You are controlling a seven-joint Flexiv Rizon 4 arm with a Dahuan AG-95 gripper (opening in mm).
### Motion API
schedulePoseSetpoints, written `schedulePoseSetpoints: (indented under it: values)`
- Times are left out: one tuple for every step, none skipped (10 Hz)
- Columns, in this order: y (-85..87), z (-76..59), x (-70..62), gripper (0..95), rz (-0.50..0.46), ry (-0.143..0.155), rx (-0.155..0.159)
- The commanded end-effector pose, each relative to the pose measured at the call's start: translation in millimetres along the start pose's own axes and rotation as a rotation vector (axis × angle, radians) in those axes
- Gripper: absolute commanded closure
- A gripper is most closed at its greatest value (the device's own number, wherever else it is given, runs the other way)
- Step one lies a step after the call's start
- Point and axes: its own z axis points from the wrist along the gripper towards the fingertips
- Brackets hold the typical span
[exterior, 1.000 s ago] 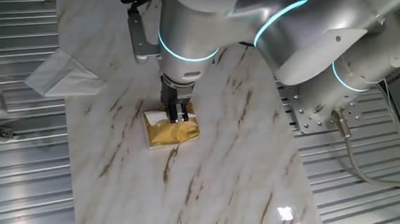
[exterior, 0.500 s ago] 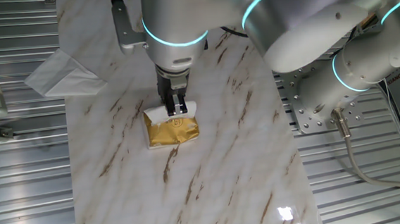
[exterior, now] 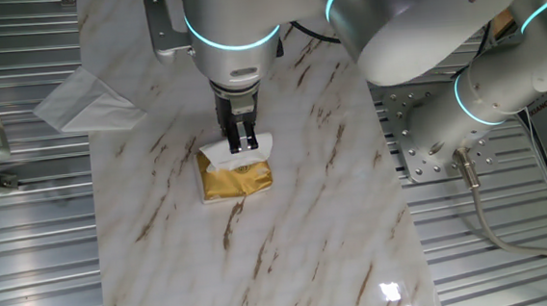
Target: Pull out a napkin
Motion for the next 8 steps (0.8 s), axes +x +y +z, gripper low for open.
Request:
schedulePoseSetpoints:
  values:
    - [1.0,-4.0,0.9,95.0,0.001,-0.001,0.044]
    - [1.5,-6.4,1.8,95.0,0.005,0.001,0.047]
    - [2.3,-9.2,2.8,95.0,0.006,0.006,0.048]
    - [3.5,-13.4,4.5,95.0,0.01,0.014,0.047]
    - [4.6,-16.7,6.0,95.0,0.012,0.021,0.046]
    - [5.3,-18.9,7.0,95.0,0.012,0.026,0.046]
    - [5.8,-20.1,7.5,95.0,0.013,0.028,0.045]
    - [6.9,-23.1,9.0,95.0,0.014,0.032,0.043]
